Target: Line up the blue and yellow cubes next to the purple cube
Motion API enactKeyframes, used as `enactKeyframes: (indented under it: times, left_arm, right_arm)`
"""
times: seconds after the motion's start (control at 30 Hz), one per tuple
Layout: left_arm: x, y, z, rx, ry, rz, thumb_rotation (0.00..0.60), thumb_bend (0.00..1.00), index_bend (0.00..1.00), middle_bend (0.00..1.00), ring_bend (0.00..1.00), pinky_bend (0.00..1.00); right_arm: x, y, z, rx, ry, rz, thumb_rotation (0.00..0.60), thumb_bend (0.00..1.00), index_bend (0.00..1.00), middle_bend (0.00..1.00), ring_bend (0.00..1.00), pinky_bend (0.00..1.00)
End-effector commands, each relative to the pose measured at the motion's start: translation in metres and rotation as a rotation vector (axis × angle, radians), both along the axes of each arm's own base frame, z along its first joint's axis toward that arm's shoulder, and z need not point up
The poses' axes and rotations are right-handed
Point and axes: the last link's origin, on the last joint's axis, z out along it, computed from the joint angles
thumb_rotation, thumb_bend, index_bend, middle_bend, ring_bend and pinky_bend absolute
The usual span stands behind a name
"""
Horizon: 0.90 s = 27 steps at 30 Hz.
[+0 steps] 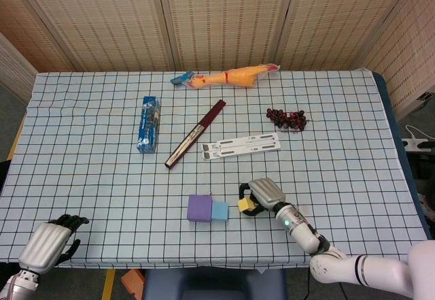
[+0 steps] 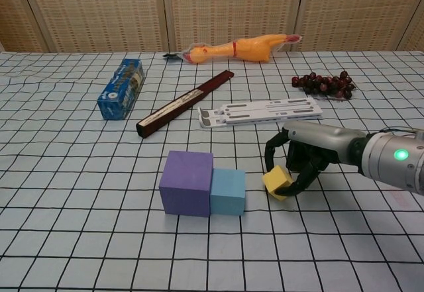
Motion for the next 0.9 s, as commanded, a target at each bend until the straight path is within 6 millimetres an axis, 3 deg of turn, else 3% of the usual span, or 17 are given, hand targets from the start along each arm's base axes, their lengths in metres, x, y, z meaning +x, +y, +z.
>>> enactKeyframes:
  times: [0.03,0.9]
  left_arm:
    - [0.000,0.000,-0.001,-0.003,0.001,0.001,0.600,0.44,0.33,0.36,0.32,0.59]
    - [-0.001,0.001,-0.002,-0.015,0.001,0.008,0.600,0.44,0.33,0.36,0.32,0.59]
  right_arm:
    - [0.002,0.000,0.002,-0.002,-0.005,0.001,0.600,0.18,0.55,1.00,0.93,1.00]
    - [0.017,0.024,-0.005,-0.002,-0.067,-0.010,0.600,0.18,0.55,1.00,0.93,1.00]
